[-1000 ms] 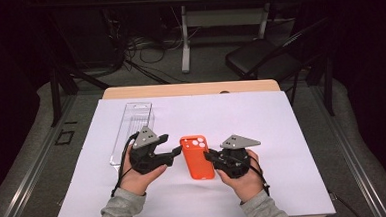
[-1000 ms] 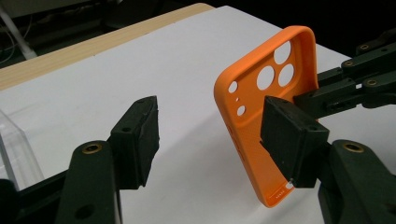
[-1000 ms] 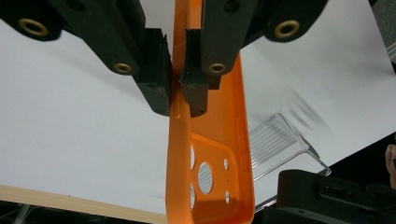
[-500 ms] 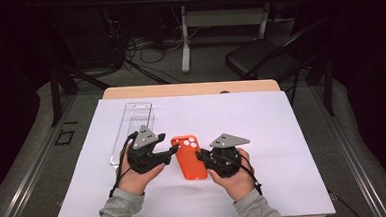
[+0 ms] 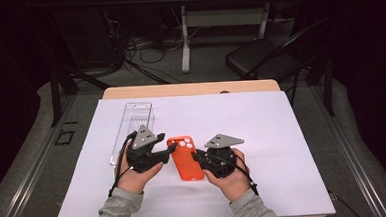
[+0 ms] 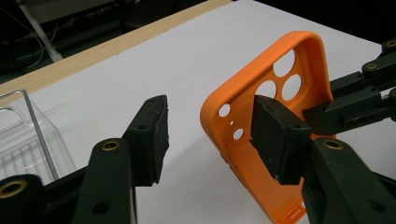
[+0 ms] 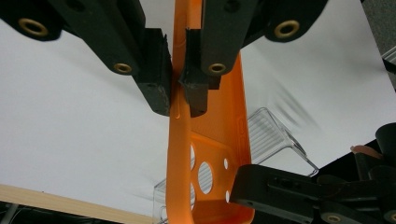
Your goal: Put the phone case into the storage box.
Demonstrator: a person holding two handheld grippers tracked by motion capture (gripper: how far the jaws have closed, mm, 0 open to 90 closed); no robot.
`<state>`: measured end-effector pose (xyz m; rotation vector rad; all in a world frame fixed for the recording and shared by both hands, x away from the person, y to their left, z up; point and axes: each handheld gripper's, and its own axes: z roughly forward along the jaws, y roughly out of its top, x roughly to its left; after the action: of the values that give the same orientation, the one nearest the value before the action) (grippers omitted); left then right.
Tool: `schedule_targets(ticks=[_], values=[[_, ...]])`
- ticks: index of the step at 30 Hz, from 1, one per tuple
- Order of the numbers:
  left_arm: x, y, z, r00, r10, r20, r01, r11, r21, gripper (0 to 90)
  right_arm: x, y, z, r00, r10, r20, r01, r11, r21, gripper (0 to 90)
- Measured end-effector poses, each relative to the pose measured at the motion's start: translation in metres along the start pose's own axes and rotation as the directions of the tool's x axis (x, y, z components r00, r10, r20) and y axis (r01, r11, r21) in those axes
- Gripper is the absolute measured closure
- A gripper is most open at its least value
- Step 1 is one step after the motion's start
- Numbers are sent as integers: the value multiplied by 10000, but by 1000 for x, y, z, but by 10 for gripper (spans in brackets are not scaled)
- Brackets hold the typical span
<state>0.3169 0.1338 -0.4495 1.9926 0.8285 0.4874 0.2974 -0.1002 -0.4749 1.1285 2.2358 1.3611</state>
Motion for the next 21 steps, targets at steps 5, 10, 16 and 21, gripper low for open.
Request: schedule_targets(ticks=[5, 10, 16, 21], values=[[-1, -1, 1, 10000, 35, 47, -35, 9999, 116, 547, 0, -2, 2, 10000, -17, 3, 17, 10000, 17, 823], [-1, -2, 1, 9999, -64, 120, 62, 9999, 159, 604, 0, -3, 3, 10000, -40, -22, 40, 10000, 91, 823], [0, -2, 1, 9999, 13, 168, -18, 9996, 280, 657, 1, -4, 4, 10000, -17, -89, 18, 9999, 116, 823], [-1, -2, 2, 9997, 71, 229, -80, 9992, 399, 709, 2, -4, 4, 9998, -63, -162, 65, 9999, 96, 823]])
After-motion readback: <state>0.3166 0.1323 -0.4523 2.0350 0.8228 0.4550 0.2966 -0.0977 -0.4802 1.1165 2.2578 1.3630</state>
